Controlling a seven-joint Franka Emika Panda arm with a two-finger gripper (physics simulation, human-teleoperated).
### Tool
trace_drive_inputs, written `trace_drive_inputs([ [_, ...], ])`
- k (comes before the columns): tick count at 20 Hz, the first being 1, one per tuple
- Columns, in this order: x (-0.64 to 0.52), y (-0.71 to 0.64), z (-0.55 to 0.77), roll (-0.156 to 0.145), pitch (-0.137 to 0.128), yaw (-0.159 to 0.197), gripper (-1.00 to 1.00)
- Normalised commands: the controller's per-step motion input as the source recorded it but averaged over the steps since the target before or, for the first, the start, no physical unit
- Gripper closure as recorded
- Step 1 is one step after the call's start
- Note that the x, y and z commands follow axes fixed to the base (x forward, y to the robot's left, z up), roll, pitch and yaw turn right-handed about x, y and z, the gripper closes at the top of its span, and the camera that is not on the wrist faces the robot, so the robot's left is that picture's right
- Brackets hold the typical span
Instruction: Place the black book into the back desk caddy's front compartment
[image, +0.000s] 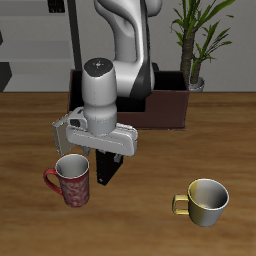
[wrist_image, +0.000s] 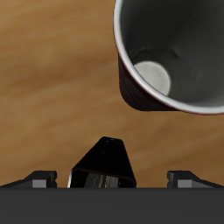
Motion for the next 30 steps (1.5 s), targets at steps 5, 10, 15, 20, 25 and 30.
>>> trace_drive_inputs([
  [5, -0.02, 0.25, -0.10, 0.039, 0.008, 0.035, 1.00],
  [10, -0.09, 0.12, 0.27, 0.022, -0.023, 0.026, 1.00],
  [15, -0.16, 0.02, 0.44, -0.002, -0.015, 0.059, 1.00],
  [20, -0.39, 0.15, 0.76, 0.033, -0.069, 0.162, 1.00],
  [25, -0.39, 0.16, 0.80, 0.034, -0.033, 0.166, 1.00],
  [30, -0.45, 0.07, 0.68, 0.004, -0.063, 0.188, 1.00],
])
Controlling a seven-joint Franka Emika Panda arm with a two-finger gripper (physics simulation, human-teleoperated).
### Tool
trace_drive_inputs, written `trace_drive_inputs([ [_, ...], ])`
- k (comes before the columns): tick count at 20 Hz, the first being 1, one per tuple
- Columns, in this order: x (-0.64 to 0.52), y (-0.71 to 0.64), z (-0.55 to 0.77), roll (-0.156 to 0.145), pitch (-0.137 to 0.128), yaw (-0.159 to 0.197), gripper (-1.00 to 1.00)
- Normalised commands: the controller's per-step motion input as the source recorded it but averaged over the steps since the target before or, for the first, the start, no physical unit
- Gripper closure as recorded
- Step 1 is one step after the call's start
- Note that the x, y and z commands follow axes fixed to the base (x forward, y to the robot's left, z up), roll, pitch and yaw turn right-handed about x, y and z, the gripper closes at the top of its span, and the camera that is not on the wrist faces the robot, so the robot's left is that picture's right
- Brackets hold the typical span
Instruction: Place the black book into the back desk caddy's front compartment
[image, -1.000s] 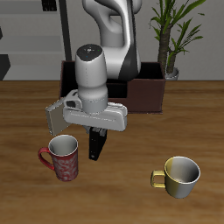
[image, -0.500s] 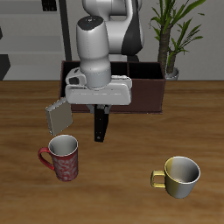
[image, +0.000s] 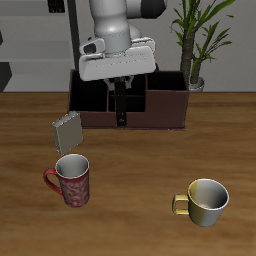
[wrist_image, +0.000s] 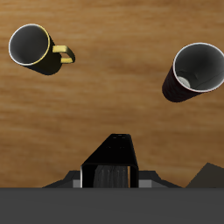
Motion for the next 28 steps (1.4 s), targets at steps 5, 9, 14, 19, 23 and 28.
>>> trace_drive_inputs([
  [5, -0.50, -0.01, 0.65, 0.005, -0.061, 0.160, 1.00],
  [9, -0.35, -0.03, 0.40, -0.017, -0.039, 0.102, 1.00],
  [14, -0.50, -0.03, 0.48, -0.026, -0.038, 0.133, 1.00],
  [19, -0.38, 0.12, 0.27, -0.003, -0.020, 0.116, 1.00],
  [23, -0.33, 0.12, 0.16, -0.025, 0.016, 0.105, 1.00],
  [28, -0.17, 0.12, 0.00, 0.000, 0.013, 0.127, 1.00],
])
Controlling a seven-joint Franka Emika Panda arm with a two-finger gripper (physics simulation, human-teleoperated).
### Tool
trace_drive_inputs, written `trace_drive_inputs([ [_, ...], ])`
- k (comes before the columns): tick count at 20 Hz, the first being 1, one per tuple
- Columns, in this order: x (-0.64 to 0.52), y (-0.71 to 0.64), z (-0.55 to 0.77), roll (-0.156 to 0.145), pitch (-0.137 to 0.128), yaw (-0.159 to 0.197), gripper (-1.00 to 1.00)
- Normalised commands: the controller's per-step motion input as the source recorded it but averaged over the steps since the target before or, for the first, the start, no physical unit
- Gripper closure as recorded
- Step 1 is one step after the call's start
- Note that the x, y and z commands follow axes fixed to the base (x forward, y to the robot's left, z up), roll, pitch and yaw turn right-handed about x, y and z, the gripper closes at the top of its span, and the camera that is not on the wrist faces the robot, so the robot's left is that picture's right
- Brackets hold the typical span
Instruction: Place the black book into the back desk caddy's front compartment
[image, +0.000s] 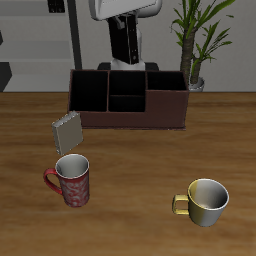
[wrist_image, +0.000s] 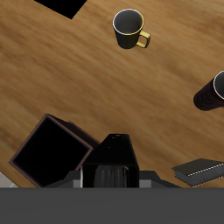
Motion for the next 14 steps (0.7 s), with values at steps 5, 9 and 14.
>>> trace_drive_inputs([
  [5, -0.17, -0.07, -0.17, -0.034, 0.066, 0.125, 1.00],
  [9, -0.25, -0.01, 0.09, -0.035, -0.006, 0.113, 1.00],
  [14, -0.12, -0.15, 0.12, -0.035, -0.015, 0.129, 1.00],
])
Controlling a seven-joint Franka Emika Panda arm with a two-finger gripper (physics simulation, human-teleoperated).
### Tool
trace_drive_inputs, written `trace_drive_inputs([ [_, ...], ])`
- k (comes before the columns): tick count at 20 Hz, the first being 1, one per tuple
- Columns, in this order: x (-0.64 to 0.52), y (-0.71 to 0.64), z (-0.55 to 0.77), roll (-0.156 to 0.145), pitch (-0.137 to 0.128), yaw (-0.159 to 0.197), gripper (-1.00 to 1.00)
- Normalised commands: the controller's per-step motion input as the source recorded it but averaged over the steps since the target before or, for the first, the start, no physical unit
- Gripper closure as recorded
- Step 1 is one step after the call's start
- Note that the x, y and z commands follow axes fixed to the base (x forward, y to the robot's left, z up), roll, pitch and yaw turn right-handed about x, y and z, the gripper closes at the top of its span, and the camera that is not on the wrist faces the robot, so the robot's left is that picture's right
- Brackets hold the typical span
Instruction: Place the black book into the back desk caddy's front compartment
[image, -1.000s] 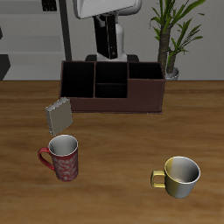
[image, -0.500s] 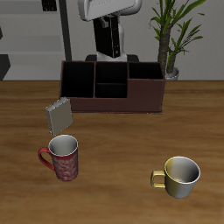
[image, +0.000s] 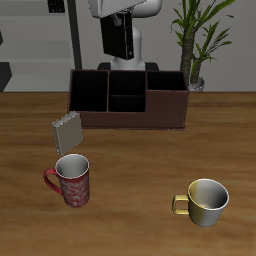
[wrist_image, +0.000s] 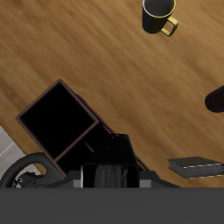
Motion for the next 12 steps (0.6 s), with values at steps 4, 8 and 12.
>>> trace_drive_inputs([
  [4, 0.00, -0.09, -0.14, -0.027, 0.026, 0.131, 1.00],
  [8, 0.04, 0.00, -0.06, -0.025, 0.021, 0.062, 1.00],
  [12, 0.07, 0.08, -0.17, -0.022, 0.025, 0.148, 1.00],
])
